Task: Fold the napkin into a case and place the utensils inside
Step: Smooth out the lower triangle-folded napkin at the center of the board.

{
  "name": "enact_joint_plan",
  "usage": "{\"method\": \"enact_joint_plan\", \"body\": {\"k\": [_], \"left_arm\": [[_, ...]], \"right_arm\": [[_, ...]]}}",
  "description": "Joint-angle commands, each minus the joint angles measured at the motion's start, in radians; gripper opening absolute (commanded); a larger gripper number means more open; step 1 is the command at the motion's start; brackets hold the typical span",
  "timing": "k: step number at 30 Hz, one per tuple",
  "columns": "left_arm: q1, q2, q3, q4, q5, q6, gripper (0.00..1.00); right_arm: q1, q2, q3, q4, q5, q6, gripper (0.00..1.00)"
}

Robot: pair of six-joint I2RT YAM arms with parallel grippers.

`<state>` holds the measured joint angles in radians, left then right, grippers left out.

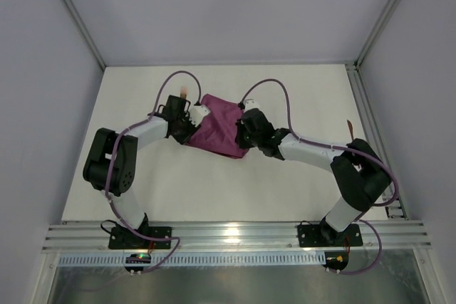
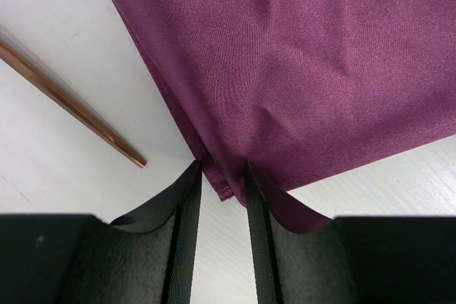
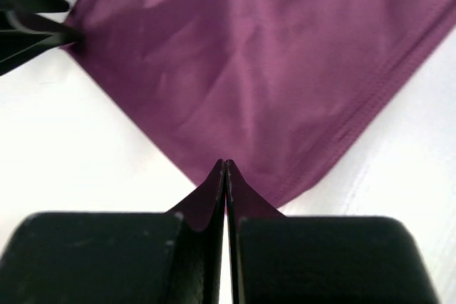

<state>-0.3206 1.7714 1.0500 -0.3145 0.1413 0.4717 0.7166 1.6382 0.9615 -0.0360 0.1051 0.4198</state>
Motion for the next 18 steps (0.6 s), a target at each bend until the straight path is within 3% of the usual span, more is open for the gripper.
{"method": "enact_joint_plan", "body": {"k": [1,8,18], "left_arm": [[0.002,-0.030,-0.013,-0.035,0.024,-0.028,0.33],[0.002,-0.033,-0.012,-0.040,0.018,-0.044,0.33],[0.003,-0.073,-0.033,-0.064,0.066,-0.041,0.33]], "right_arm": [[0.030,0.005,0.022,0.030,-0.036,-0.003,0.03],[0.037,0.066,-0.087,0.123,-0.059,0.083,0.03],[0.000,-0.012,-0.164,0.048,-0.005,0.083,0.03]]}}
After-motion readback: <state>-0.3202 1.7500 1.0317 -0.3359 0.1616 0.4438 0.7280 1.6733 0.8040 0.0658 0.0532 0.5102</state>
